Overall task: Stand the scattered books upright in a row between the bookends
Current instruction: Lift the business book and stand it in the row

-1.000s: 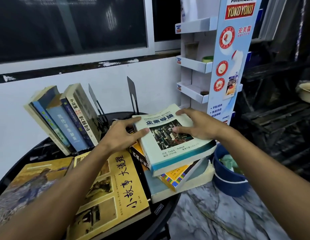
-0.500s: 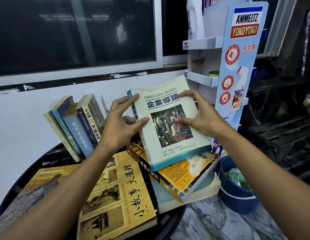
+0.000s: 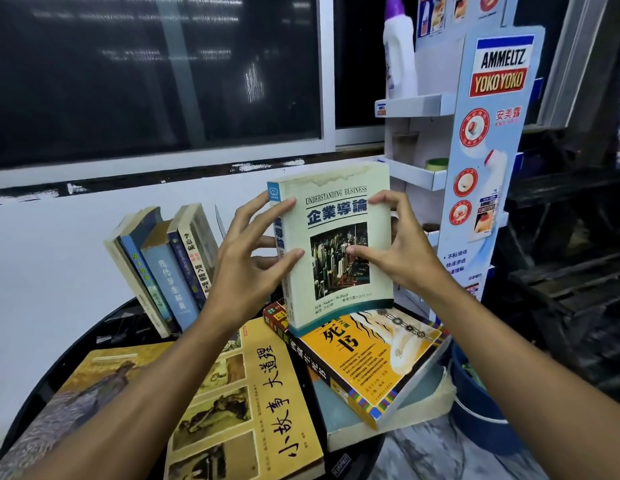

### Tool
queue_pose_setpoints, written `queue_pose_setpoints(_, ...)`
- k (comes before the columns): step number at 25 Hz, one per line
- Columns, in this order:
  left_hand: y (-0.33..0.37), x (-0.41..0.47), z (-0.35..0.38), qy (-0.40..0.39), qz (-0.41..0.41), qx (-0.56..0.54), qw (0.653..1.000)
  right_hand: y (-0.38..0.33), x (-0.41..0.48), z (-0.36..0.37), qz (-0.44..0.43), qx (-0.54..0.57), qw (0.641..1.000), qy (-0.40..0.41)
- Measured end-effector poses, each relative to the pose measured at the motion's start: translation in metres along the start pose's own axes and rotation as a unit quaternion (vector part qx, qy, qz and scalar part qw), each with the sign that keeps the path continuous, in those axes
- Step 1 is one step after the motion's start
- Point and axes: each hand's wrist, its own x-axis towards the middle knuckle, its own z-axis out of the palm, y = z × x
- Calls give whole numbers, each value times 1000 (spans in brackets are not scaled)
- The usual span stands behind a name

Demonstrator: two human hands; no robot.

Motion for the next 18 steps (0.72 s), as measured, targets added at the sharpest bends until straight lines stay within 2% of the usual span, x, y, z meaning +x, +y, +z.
queue_pose_setpoints(3, 1, -1, 6, 3, -26, -32, 999, -5, -3, -2, 7, -67, 998, 3)
queue_pose_setpoints(5, 1, -3, 10, 16, -54, -76, 995, -19, -8, 0, -22, -114, 993, 37)
queue_pose_setpoints(8, 3, -6, 13, 0, -101, -122, 987, -53, -21, 9, -55, -66, 994, 63)
queue_pose_setpoints(15, 20, -22, 21, -114, -63, -162, 978, -93, -35, 5, -40, -41, 996, -61)
queue_pose_setpoints(18, 26, -25, 33, -149, -40, -148, 977, -99, -37, -4, -33, -50, 996, -64)
